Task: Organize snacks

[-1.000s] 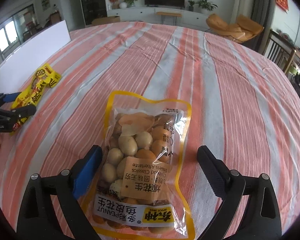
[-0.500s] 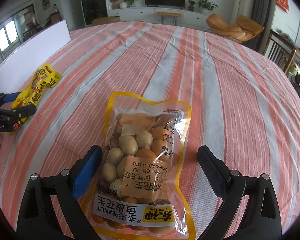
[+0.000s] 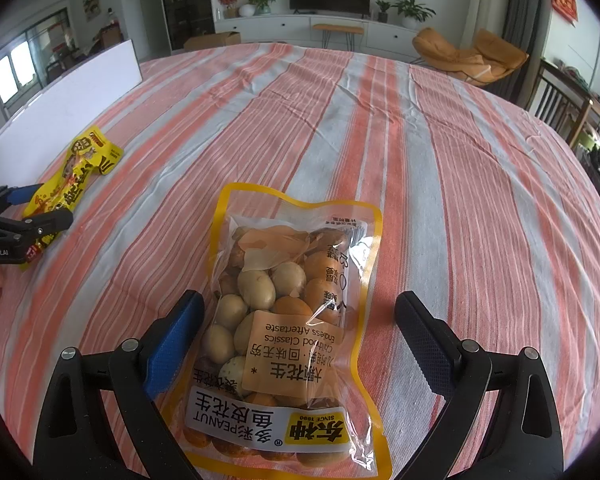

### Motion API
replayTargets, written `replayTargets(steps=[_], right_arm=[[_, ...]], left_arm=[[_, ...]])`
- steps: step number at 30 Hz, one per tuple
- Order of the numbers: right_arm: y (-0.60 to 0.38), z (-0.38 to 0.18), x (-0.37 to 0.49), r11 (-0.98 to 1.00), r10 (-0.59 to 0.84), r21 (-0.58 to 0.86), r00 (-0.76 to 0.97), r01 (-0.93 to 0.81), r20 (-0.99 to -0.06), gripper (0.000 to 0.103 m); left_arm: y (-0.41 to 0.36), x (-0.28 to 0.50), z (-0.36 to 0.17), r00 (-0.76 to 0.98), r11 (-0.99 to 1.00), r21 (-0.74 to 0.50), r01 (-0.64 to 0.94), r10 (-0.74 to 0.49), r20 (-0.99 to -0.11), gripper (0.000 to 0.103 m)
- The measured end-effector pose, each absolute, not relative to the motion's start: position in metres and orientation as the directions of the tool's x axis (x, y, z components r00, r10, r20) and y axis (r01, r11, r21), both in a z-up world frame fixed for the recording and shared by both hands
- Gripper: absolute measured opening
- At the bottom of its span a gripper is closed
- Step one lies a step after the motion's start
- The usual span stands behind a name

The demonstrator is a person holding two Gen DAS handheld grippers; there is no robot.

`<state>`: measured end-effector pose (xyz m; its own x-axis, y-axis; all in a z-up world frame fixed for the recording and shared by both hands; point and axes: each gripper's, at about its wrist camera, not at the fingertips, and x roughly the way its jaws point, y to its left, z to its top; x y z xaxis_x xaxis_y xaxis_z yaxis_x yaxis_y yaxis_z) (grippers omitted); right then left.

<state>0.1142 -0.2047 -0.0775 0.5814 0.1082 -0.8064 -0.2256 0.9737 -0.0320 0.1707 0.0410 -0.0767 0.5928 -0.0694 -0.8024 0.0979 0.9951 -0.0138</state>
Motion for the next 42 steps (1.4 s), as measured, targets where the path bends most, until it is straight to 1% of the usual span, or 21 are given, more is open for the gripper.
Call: replayTargets(steps=[20, 23, 25, 26, 27, 28, 29, 30, 31, 32, 35, 37, 39, 42], right_arm=[[-0.211, -0.078, 0.114, 0.980, 0.089, -0.035, 0.586, -0.197, -0.806, 0.098], [-0.213, -0.078, 0.118, 0.979, 0.096, -0.029, 0.578, -0.203, -0.810, 0.099], [-0.213, -0.075, 0.127, 0.975, 0.097, -0.023, 0.516, -0.220, -0.851, 0.099], [-0.214, -0.072, 0.135, 0.976, 0.094, -0.008, 0.454, -0.217, -0.886, 0.097], [-0.216, -0.070, 0.141, 0.979, 0.099, 0.014, 0.415, -0.203, -0.904, 0.096], [-0.219, -0.066, 0.145, 0.982, 0.118, 0.052, 0.370, -0.183, -0.922, 0.085], [-0.221, -0.063, 0.148, 0.983, 0.121, 0.062, 0.349, -0.175, -0.929, 0.059], [-0.221, -0.058, 0.151, 0.986, 0.095, 0.042, 0.337, -0.162, -0.937, 0.059], [-0.222, -0.055, 0.152, 0.989, 0.069, 0.021, 0.330, -0.147, -0.941, 0.058], [-0.223, -0.051, 0.152, 0.990, 0.075, 0.030, 0.332, -0.139, -0.940, 0.058], [-0.227, -0.031, 0.144, 0.981, 0.187, 0.154, 0.358, -0.119, -0.915, 0.058], [-0.221, -0.012, 0.137, 0.964, 0.264, 0.229, 0.384, -0.135, -0.885, 0.058], [-0.204, 0.014, 0.134, 0.940, 0.339, 0.288, 0.417, -0.181, -0.843, 0.058], [-0.163, 0.049, 0.137, 0.899, 0.434, 0.345, 0.447, -0.269, -0.782, 0.058]], left_arm=[[0.041, 0.170, -0.077, 0.593, 0.995, -0.014, 0.098, -0.069, -0.802, 0.103], [0.040, 0.178, -0.075, 0.527, 0.994, -0.014, 0.105, -0.068, -0.847, 0.103], [0.037, 0.186, -0.073, 0.467, 0.994, -0.016, 0.108, -0.065, -0.882, 0.102], [0.037, 0.187, -0.072, 0.459, 0.994, -0.021, 0.111, -0.070, -0.886, 0.095], [0.035, 0.187, -0.069, 0.469, 0.991, -0.017, 0.131, -0.077, -0.880, 0.086], [0.031, 0.184, -0.064, 0.491, 0.986, -0.016, 0.166, -0.097, -0.866, 0.048], [0.028, 0.183, -0.061, 0.493, 0.983, 0.000, 0.182, -0.091, -0.865, 0.023], [0.029, 0.182, -0.056, 0.494, 0.983, -0.014, 0.181, -0.103, -0.864, 0.022], [0.034, 0.181, -0.052, 0.486, 0.981, -0.077, 0.176, -0.155, -0.860, 0.019], [0.039, 0.179, -0.048, 0.489, 0.978, -0.130, 0.164, -0.195, -0.850, 0.017], [0.054, 0.161, -0.022, 0.533, 0.948, -0.281, 0.148, -0.316, -0.785, 0.017], [0.068, 0.145, 0.004, 0.579, 0.911, -0.383, 0.152, -0.396, -0.713, 0.017], [0.084, 0.133, 0.027, 0.617, 0.880, -0.450, 0.155, -0.442, -0.651, 0.017], [0.125, 0.117, 0.066, 0.680, 0.841, -0.523, 0.138, -0.465, -0.567, 0.017]])
